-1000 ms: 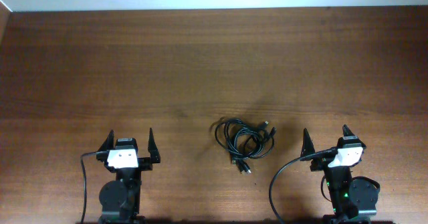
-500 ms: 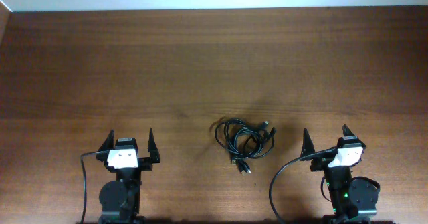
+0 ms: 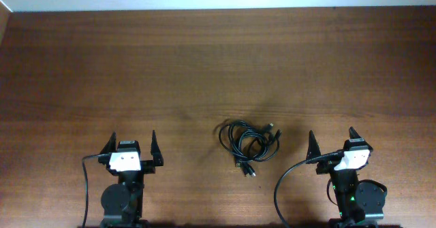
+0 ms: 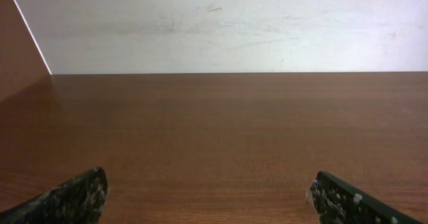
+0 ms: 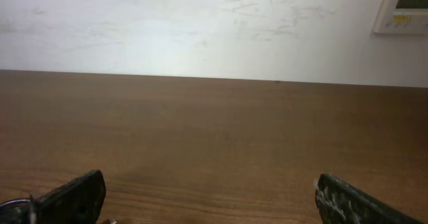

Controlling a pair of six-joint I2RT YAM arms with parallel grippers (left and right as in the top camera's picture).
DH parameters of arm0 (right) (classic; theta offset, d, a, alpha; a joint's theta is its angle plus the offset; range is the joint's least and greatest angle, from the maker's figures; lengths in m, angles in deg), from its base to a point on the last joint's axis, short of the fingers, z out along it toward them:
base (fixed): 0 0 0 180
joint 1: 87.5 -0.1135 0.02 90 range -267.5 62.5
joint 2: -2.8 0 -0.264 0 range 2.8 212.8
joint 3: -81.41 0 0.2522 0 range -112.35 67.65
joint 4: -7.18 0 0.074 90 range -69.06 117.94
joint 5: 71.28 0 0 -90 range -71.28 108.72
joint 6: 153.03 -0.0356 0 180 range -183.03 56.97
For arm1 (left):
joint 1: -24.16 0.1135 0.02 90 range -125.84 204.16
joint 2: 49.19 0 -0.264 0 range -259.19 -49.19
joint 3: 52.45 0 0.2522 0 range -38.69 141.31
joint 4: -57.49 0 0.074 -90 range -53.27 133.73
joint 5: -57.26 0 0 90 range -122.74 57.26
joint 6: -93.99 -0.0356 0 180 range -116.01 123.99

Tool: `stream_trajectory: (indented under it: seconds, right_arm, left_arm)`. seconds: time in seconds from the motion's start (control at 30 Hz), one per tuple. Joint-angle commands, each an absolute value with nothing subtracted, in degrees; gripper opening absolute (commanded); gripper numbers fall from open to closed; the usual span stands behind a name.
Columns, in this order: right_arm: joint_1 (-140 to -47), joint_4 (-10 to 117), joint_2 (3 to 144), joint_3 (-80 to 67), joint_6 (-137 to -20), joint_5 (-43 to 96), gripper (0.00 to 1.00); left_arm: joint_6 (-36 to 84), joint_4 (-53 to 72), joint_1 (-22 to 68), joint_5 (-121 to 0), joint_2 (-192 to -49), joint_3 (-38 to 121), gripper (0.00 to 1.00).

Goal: Untangle cables

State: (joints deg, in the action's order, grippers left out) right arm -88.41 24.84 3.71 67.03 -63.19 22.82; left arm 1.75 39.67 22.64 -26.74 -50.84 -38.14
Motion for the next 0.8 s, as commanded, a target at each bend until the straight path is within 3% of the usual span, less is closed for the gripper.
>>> stream_trajectory:
  seconds: [0.0,0.5,0.77]
  right_arm:
    - [-89.0,25.1,3.3,67.3,-63.3,22.8,0.99]
    - [-89.0,25.1,3.3,67.3,-63.3,22.8,0.99]
    - [-89.0,25.1,3.3,67.3,-63.3,22.8,0.99]
  left_arm:
    - [0.9,39.4,22.8,-25.9,-50.6,-38.1,0.99]
    - [2.9,38.5,22.8,-30.2,-50.6,-36.6,0.99]
    - [2.9,18.0,22.8,-31.8,-50.6,-24.1,0.99]
